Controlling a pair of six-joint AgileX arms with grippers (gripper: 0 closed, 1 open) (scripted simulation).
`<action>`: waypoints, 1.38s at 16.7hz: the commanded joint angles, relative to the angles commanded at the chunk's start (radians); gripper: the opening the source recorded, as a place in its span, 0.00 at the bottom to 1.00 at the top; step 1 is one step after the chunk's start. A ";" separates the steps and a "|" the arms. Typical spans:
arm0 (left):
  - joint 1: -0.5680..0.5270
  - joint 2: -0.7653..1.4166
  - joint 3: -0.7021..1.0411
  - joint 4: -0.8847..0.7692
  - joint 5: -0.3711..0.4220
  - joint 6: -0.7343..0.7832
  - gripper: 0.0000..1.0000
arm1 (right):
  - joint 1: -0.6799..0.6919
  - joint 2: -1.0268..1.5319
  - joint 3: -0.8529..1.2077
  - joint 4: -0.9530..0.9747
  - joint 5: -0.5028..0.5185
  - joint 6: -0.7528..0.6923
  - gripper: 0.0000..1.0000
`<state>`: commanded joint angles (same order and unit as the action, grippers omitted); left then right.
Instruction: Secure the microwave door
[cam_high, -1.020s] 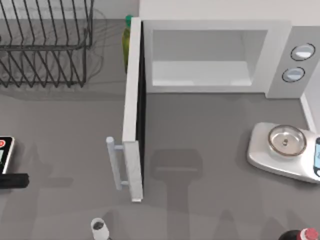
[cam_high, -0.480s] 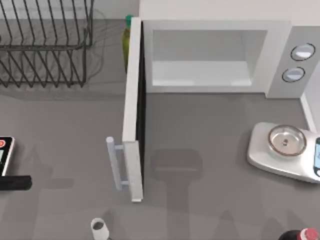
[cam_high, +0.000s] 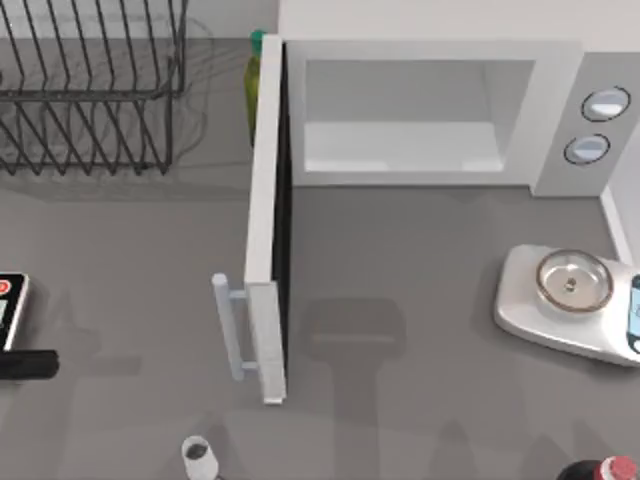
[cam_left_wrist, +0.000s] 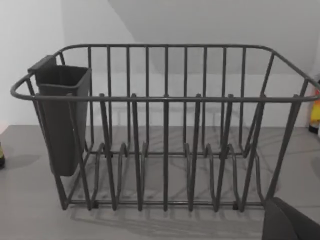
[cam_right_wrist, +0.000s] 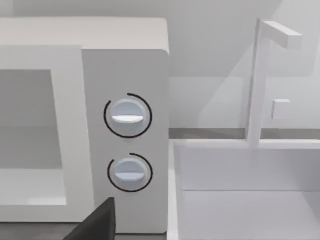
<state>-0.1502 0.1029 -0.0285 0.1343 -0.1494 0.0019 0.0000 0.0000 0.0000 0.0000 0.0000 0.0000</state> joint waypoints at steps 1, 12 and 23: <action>0.023 0.035 0.015 0.017 0.024 0.001 0.00 | 0.000 0.000 0.000 0.000 0.000 0.000 1.00; 0.102 0.195 0.110 0.039 0.114 -0.019 0.00 | 0.000 0.000 0.000 0.000 0.000 0.000 1.00; -0.325 0.836 0.668 -0.539 -0.167 -0.337 0.00 | 0.000 0.000 0.000 0.000 0.000 0.000 1.00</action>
<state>-0.4753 0.9392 0.6396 -0.4050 -0.3162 -0.3352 0.0000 0.0000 0.0000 0.0000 0.0000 0.0000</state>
